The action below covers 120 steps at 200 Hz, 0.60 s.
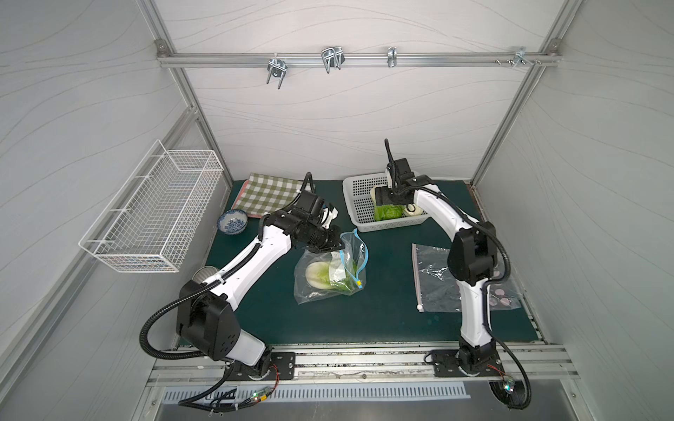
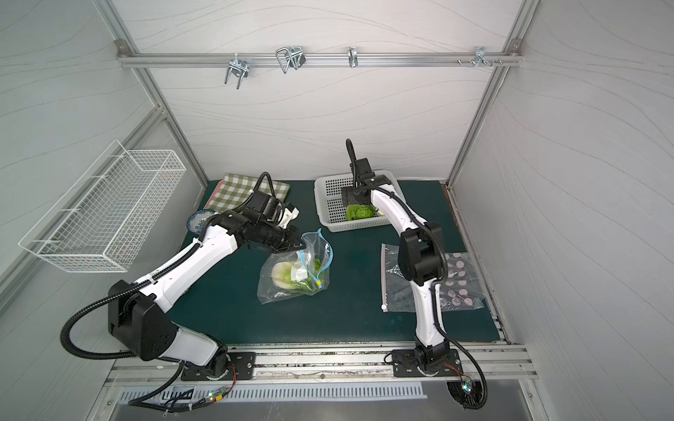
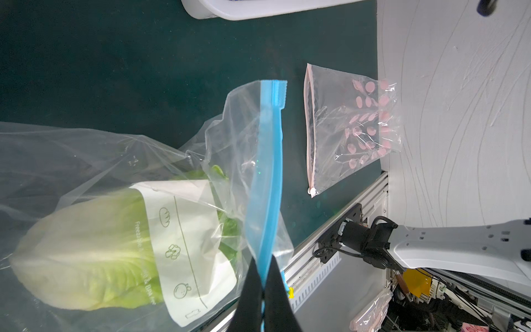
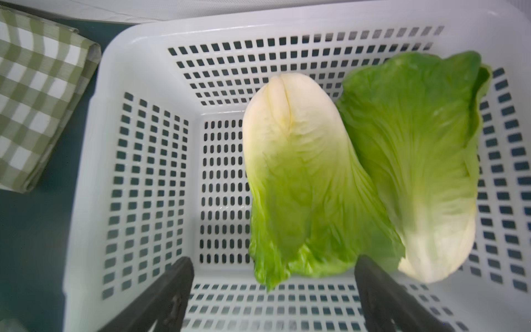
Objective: Put the chinese cabbages into a zipper bag and zip it
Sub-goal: Pick up the Chinese cabbage from the basket.
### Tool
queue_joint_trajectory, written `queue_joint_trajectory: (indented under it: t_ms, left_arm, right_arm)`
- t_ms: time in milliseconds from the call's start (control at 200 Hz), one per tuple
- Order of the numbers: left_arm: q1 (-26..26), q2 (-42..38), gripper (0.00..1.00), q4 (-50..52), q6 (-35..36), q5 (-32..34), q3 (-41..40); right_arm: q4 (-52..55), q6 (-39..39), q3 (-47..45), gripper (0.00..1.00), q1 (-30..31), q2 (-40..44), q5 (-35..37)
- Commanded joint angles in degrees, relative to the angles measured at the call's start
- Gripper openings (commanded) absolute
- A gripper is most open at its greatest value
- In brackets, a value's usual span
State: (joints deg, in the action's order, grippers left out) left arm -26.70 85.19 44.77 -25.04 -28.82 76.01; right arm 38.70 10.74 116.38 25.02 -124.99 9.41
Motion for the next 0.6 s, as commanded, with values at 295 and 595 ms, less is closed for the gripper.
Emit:
queue_joint_trajectory:
  t_ms: [295,595]
  left_arm:
    - [0.0,-2.5,0.00,-1.3,1.5,0.7,-0.9]
    - [0.3,-2.8,0.00,-1.5,2.0,0.5,-1.8]
  right_arm:
    - [7.0,-4.5,9.2,0.77,-0.8,-15.3,-1.5]
    - [3.3,-2.1,7.3,0.21,-0.7,-9.2,-9.0]
